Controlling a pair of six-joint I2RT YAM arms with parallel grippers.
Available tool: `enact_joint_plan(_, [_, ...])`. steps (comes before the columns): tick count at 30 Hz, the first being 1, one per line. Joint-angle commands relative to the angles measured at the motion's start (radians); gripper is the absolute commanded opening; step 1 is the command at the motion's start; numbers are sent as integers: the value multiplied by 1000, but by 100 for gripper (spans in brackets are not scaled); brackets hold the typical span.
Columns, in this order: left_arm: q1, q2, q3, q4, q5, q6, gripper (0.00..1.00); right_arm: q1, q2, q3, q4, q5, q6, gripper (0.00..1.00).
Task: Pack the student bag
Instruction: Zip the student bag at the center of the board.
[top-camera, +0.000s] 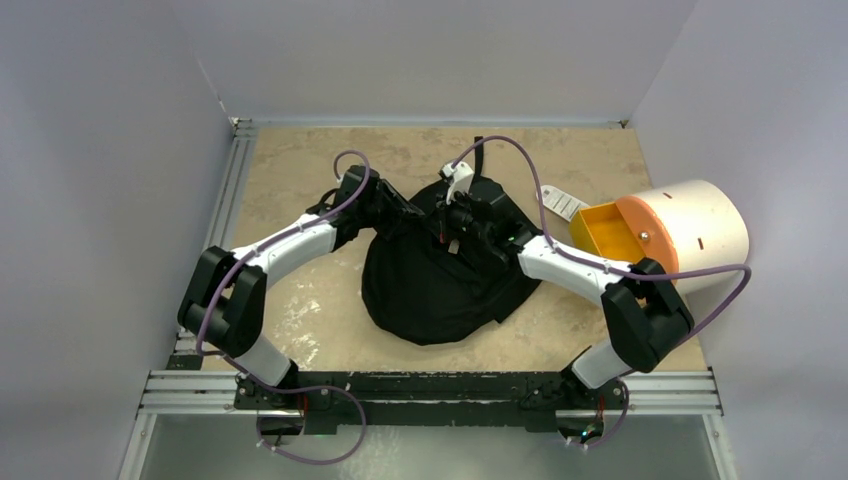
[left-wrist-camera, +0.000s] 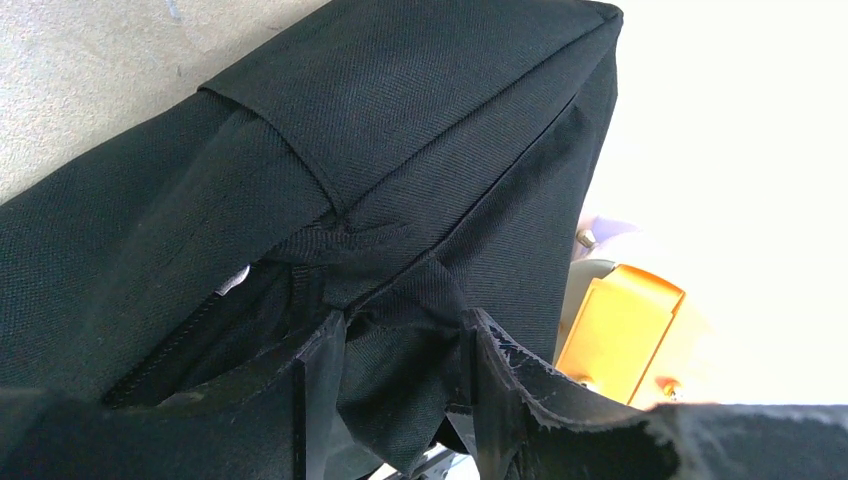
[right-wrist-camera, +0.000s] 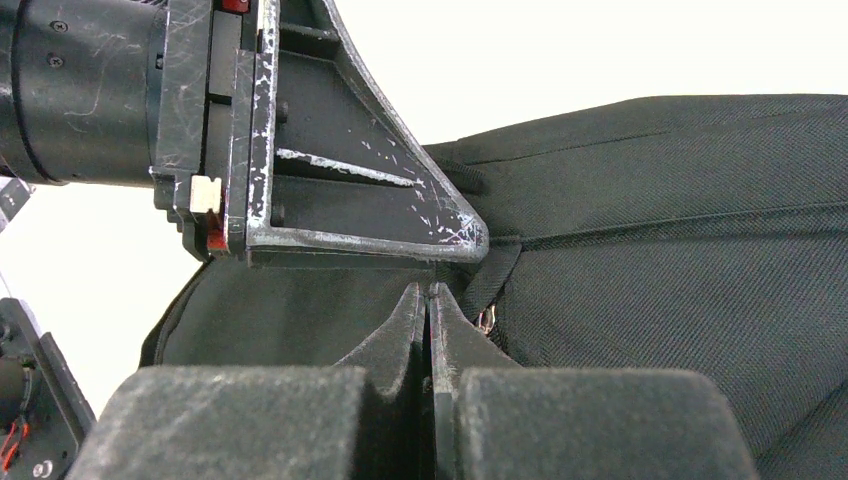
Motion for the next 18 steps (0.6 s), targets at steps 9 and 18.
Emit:
enact_joint_plan(9, [1,-54,41,-13,-10,23,43,2,-73,-13,59,-19,-7,0])
enact_joint_plan(18, [1,-83,-11,38,36,43,42,2,-80,-24,64,-3,-5,0])
